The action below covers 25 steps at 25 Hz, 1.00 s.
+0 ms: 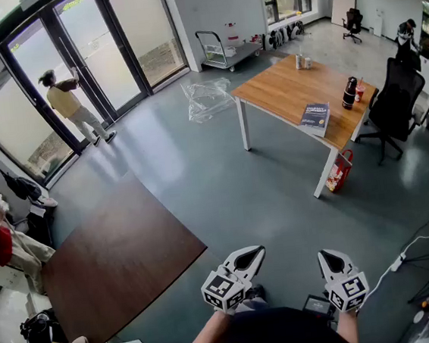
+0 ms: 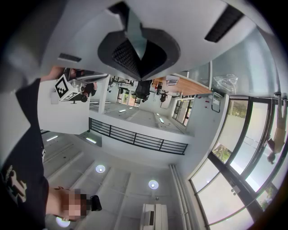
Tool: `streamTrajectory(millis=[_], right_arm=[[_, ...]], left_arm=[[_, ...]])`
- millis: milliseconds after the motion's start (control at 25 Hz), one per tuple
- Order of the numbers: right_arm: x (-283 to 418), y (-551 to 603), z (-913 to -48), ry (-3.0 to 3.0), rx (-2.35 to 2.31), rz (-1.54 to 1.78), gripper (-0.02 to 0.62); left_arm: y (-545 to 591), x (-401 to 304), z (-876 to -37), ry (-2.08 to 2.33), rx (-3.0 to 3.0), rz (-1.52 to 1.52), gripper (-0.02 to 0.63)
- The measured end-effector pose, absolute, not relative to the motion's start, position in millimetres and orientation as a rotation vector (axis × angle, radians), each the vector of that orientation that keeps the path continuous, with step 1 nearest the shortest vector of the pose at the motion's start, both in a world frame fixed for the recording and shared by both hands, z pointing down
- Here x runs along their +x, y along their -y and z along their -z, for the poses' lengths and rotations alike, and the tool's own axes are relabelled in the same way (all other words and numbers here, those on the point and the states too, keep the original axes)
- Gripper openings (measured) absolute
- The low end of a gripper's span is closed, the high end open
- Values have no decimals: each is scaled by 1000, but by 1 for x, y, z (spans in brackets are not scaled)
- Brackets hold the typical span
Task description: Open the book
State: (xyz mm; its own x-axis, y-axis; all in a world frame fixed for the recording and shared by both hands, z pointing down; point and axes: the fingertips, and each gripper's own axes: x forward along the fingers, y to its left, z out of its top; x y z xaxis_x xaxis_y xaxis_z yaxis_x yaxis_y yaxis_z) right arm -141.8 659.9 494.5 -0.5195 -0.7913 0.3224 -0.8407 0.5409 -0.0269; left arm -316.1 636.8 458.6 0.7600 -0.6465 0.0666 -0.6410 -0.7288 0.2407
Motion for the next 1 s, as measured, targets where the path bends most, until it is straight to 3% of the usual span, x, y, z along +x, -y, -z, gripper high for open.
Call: streamTrajectory(millis=[520,1000], right_arm=[[-206,-609,-492,2515,1345,-229,-12],[-202,-586,-503,2452,1399,-266,-12]], left_arm=[[-584,-375,-458,1006,2712,53,6],[-548,-376,-468,951,2715,28,6]])
